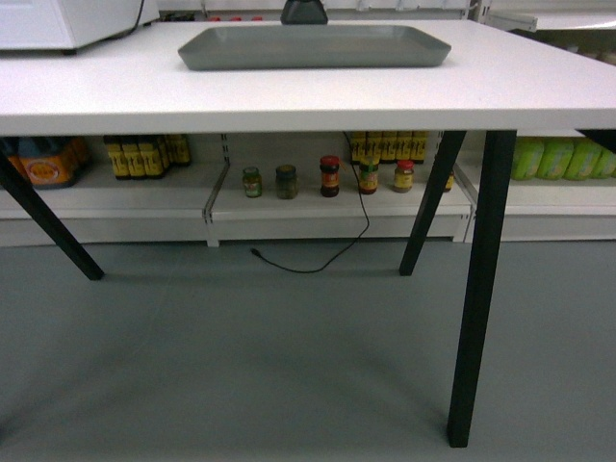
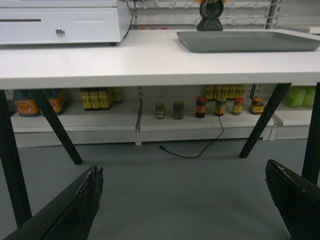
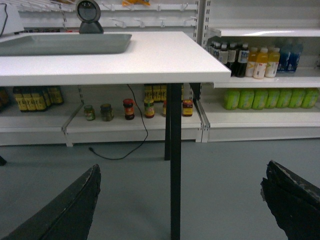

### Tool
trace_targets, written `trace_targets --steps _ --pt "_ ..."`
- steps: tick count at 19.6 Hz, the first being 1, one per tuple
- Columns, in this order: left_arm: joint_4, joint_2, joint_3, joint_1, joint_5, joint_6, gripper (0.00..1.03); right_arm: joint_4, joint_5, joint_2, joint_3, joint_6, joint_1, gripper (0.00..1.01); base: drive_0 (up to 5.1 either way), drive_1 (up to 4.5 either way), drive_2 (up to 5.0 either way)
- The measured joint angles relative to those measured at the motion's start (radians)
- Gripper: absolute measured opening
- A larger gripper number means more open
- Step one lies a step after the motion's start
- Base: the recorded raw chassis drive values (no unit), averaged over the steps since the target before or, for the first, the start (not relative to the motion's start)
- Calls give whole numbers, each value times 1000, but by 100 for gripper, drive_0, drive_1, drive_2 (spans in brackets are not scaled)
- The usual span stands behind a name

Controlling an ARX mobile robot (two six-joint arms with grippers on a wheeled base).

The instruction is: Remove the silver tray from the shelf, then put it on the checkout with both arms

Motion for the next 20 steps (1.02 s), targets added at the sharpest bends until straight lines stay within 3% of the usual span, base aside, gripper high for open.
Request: trace_targets --steps 20 --pt "-2 0 0 0 0 1 98 -2 0 0 0 0 0 98 0 0 0"
